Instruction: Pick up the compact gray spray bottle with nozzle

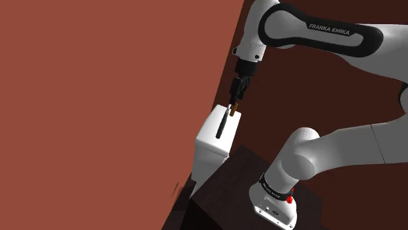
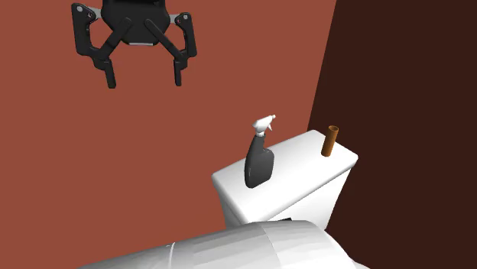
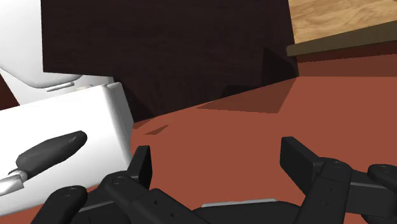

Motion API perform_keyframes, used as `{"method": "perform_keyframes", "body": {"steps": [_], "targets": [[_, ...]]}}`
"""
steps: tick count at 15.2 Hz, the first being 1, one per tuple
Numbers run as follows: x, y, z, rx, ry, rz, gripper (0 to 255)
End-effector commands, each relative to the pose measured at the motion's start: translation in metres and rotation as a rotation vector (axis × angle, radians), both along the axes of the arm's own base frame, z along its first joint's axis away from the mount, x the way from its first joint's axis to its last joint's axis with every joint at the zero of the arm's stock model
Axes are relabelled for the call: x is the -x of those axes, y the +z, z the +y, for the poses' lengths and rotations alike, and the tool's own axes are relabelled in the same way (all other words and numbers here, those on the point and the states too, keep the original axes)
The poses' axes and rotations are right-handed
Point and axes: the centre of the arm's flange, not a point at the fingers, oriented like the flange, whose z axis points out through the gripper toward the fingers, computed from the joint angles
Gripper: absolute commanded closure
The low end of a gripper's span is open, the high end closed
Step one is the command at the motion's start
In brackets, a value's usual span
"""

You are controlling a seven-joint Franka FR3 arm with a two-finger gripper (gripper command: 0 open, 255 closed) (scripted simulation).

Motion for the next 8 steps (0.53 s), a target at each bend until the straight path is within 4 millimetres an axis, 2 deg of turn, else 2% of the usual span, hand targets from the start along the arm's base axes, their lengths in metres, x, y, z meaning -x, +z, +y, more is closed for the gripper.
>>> {"method": "perform_keyframes", "body": {"steps": [1, 8], "targets": [[0.000, 0.000, 0.000, 0.000, 0.000, 0.000, 0], [-0.076, -0.051, -0.055, -0.035, -0.299, 0.104, 0]]}}
